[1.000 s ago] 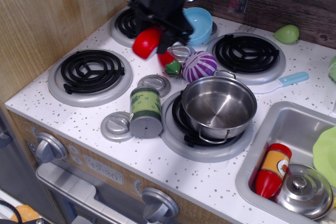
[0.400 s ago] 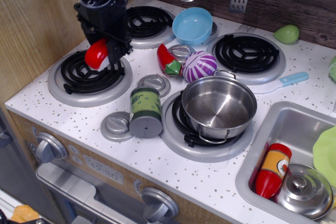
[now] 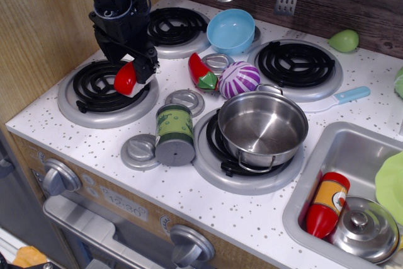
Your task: Take sushi out of pan
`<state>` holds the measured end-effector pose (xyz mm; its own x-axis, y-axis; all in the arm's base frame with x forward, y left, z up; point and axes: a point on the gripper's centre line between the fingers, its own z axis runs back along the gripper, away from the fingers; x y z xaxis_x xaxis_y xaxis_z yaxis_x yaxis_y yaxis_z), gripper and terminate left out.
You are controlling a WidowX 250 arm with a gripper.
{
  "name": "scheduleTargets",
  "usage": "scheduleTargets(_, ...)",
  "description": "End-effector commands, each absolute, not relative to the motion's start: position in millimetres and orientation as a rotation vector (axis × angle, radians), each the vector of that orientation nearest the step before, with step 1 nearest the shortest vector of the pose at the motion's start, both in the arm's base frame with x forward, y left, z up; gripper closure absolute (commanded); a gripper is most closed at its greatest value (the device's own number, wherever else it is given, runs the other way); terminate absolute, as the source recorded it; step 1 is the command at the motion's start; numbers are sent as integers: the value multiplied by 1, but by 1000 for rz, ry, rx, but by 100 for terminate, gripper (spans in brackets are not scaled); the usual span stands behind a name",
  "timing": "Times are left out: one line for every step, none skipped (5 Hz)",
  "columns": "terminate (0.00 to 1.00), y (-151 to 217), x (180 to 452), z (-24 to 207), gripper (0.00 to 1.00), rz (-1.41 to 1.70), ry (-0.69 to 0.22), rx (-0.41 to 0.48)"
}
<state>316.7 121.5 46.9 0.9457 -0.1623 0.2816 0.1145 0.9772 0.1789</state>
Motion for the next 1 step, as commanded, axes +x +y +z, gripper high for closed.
scheduleTargets(100,125,318,55,0,-152,-326,178)
